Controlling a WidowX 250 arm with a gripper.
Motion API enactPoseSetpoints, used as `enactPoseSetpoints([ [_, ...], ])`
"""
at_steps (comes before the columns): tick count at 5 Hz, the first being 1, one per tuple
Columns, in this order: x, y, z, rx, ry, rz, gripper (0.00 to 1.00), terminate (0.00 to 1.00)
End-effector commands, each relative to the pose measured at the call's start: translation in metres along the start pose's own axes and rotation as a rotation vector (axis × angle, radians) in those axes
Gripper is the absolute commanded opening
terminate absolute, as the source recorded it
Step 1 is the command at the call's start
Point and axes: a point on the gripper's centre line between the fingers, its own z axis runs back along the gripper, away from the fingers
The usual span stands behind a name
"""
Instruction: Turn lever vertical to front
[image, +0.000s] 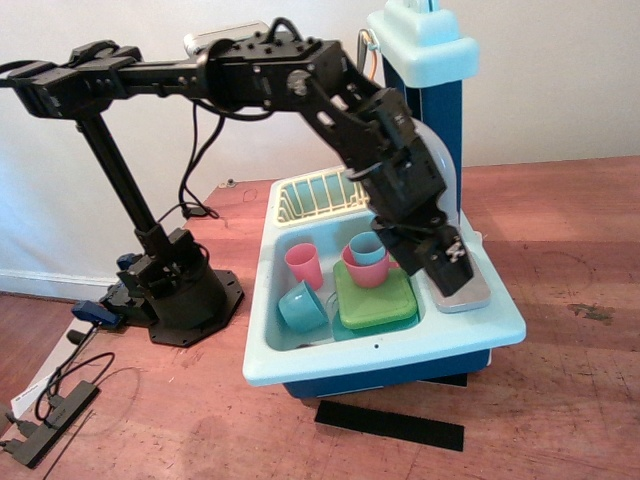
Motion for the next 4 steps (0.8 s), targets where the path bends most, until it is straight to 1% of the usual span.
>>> enactPoseSetpoints([
  [1,0.034,0.006,0.009,-0.008,-0.047,0.046,1.00,0.00],
  [2,0.046,0.014,0.005,-0.003,-0.059,0.071,1.00,0.00],
  [3,0.050,0.024,-0.001,-0.002,-0.065,0.091,1.00,0.00],
  [4,0.043,0.033,-0.004,0.003,-0.066,0.095,1.00,0.00],
])
